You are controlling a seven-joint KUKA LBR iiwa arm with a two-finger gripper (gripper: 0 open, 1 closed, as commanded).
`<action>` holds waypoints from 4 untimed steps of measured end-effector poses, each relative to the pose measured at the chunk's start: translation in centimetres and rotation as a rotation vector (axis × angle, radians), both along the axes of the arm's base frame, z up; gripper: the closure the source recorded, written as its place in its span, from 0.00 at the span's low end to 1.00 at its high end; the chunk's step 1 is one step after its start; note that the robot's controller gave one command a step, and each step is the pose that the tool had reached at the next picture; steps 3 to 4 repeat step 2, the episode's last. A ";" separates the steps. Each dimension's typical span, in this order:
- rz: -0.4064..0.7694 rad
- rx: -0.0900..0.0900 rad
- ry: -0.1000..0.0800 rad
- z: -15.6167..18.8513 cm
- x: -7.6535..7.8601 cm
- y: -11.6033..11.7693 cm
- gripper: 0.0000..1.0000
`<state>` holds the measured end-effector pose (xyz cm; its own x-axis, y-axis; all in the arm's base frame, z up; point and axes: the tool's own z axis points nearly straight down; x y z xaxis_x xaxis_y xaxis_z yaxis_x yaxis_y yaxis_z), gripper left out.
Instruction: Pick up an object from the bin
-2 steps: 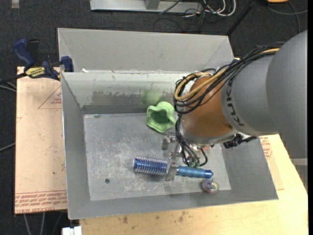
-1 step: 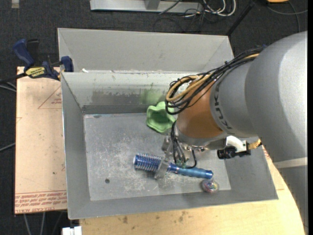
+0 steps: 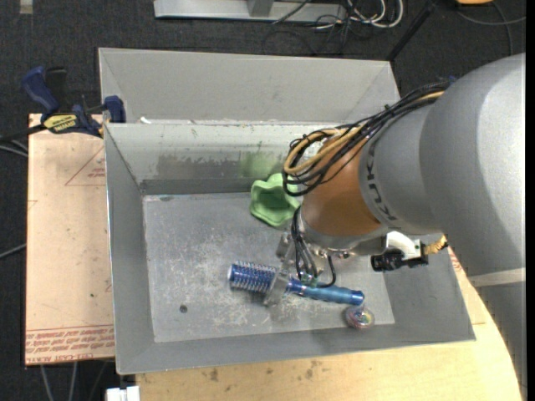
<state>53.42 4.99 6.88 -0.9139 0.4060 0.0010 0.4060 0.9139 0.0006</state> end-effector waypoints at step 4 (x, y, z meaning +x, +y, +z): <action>0.002 0.000 -0.009 7.8 0.2 0.1 1.00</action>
Offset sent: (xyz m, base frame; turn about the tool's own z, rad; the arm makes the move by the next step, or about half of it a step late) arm 0.0000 0.0000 0.0000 0.0000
